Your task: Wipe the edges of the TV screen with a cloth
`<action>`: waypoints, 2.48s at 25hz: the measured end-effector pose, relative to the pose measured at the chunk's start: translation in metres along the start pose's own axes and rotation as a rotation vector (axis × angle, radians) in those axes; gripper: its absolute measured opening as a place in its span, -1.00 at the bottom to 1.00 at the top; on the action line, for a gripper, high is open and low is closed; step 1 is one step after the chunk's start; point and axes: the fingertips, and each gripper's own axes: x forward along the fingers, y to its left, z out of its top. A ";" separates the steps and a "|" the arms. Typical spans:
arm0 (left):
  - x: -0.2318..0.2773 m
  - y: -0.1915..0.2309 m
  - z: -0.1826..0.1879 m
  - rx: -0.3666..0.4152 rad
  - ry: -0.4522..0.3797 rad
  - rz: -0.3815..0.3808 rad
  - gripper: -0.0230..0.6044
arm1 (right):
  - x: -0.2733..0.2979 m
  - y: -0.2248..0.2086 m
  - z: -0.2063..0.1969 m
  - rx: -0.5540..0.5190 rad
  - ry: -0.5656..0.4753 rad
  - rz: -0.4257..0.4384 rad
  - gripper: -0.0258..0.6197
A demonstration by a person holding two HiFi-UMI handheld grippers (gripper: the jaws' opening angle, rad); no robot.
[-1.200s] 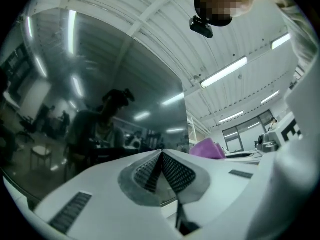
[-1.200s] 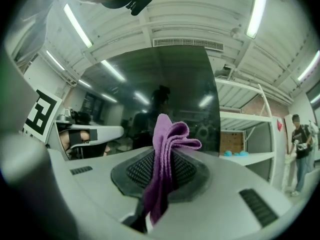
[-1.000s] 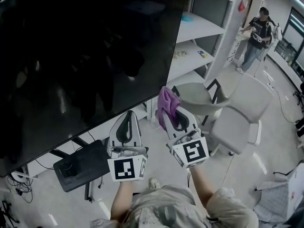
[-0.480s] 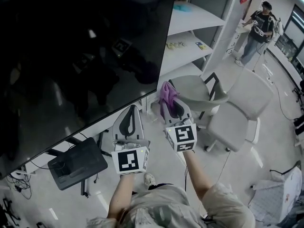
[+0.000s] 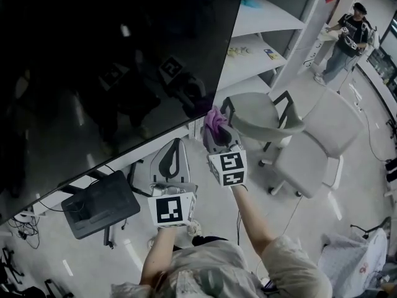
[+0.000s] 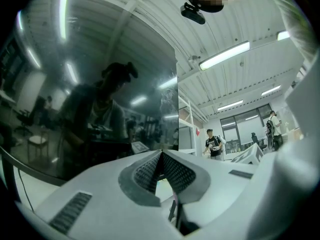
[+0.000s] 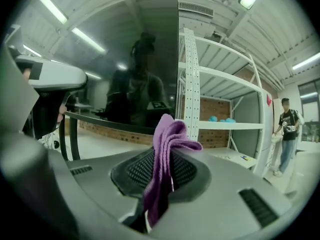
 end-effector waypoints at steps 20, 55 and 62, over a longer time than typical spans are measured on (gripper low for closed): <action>-0.023 0.049 -0.002 0.020 0.010 0.122 -0.88 | 0.022 0.047 0.004 -0.074 -0.030 0.144 -0.73; -0.232 0.260 0.010 0.011 0.061 0.614 -0.88 | 0.003 0.376 0.041 -0.158 -0.115 0.626 -0.73; -0.300 0.309 0.022 0.036 0.072 0.689 -0.88 | 0.002 0.456 0.042 -0.171 -0.119 0.674 -0.73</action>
